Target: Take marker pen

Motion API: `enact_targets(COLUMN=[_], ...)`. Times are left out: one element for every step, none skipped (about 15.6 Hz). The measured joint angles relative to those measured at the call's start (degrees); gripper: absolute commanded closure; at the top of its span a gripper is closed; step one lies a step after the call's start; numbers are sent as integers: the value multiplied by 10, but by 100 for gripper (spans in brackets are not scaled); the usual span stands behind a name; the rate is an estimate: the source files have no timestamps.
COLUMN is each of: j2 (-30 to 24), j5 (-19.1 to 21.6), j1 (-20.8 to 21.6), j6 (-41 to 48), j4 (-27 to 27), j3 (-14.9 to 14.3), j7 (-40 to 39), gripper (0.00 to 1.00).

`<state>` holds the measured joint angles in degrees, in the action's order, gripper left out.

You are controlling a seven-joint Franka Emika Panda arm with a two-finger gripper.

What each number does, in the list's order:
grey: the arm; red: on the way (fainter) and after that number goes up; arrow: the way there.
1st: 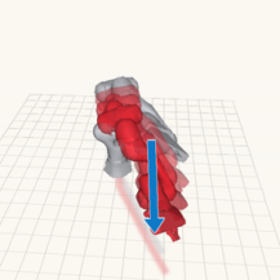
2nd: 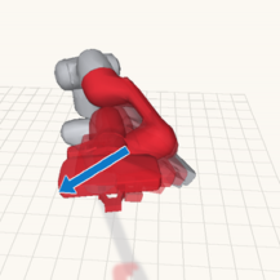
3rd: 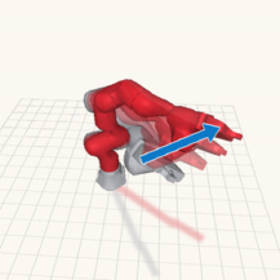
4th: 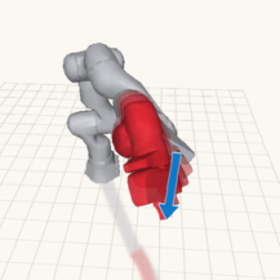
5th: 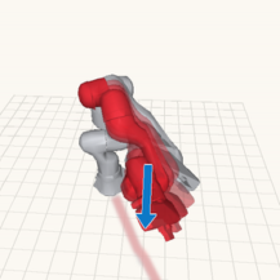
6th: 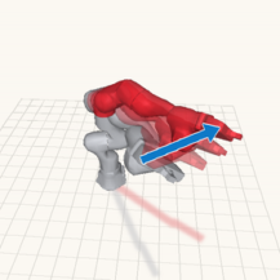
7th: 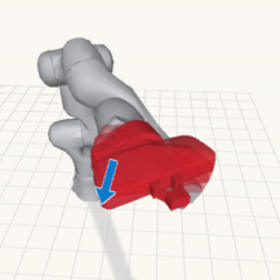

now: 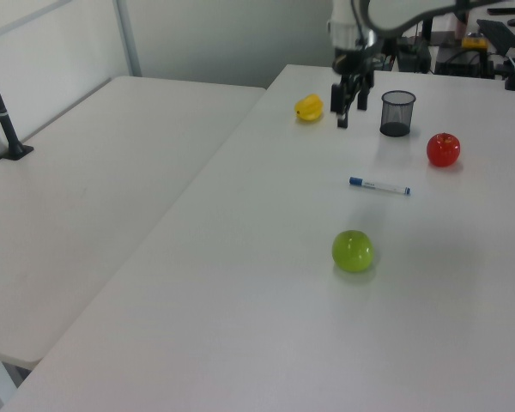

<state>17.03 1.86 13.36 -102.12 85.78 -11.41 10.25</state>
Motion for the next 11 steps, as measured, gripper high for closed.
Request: enact_targets(j2=[-16,-31,-42,-56,-64,-70,-74,-78,-83,-89,-93], j5=[0,0,0,0,0,0,0,0,0,0,0], j1=[-11,-22,-31,-44,-52,-61,-70,-78,-85,-91,-95], j6=[16,33,46,60,67,72,76,79,80,82,83], j4=[0,0,0,0,0,0,1,1,1,1,1], j3=[0,0,-1,-1,-1,-1,-1,-1,-1,-1,-1], j7=[0,0,0,0,0,0,0,0,-1,-1,-3], gripper=[0,0,0,0,0,0,0,0,0,0,0])
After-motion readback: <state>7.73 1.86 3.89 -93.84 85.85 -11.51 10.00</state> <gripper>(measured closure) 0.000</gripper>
